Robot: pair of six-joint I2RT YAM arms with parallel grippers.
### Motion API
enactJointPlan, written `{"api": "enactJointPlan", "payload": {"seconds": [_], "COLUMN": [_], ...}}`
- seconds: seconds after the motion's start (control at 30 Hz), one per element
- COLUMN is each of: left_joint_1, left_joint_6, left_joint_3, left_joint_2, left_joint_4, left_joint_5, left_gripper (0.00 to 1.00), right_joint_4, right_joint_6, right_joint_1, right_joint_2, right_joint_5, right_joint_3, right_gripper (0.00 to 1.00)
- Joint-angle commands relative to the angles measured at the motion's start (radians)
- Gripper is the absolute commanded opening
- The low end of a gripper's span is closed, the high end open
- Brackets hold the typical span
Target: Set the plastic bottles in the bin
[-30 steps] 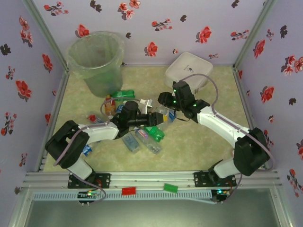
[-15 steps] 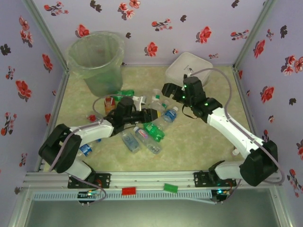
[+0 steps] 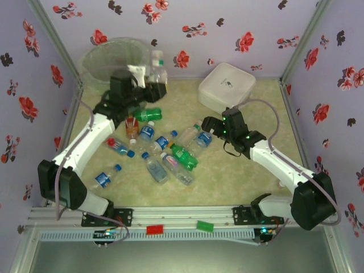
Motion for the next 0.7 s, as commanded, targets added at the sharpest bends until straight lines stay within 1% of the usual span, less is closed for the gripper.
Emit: {"api": "enactJointPlan", "payload": {"seconds": [0.0,0.1,0.2,0.33,0.5,0.6,0.67], "left_joint_1": [0.050,0.099,0.157,0.215,0.261,0.271,0.278], "left_joint_6": [0.135,0.170,0.192,0.218,0.243,0.262,0.263], "left_joint_3": [0.181,0.357,0.506,0.671,0.907,0.990,0.998], "left_joint_2": [0.072,0.148,0.230,0.338,0.510,0.588,0.618], "left_joint_4": [-0.153,-0.248,-0.340,-0.459,-0.653,-0.721,-0.736], "left_joint_5": [-0.016,-0.032,-0.078,-0.189,-0.280,-0.343,-0.369], "left_gripper": [0.39,0.39,0.39,0.39,0.40,0.41,0.42], "right_joint_4": [0.079,0.062,0.045,0.036,0.015,0.003,0.002], "right_joint_6": [0.022,-0.003,-0.020,-0.038,-0.062,-0.065,-0.062], "right_joint_1": [-0.001,0.000,0.001,0.001,0.001,0.001,0.001], "right_joint_2": [-0.013,-0.015,-0.028,-0.053,-0.063,-0.065,-0.067], "right_joint_5": [-0.015,-0.013,0.000,0.017,0.004,-0.005,-0.005], "right_joint_3": [-0.015,-0.006,-0.002,-0.010,-0.002,0.002,0.000], "right_gripper": [1.00,1.00,1.00,1.00,1.00,1.00,1.00]}}
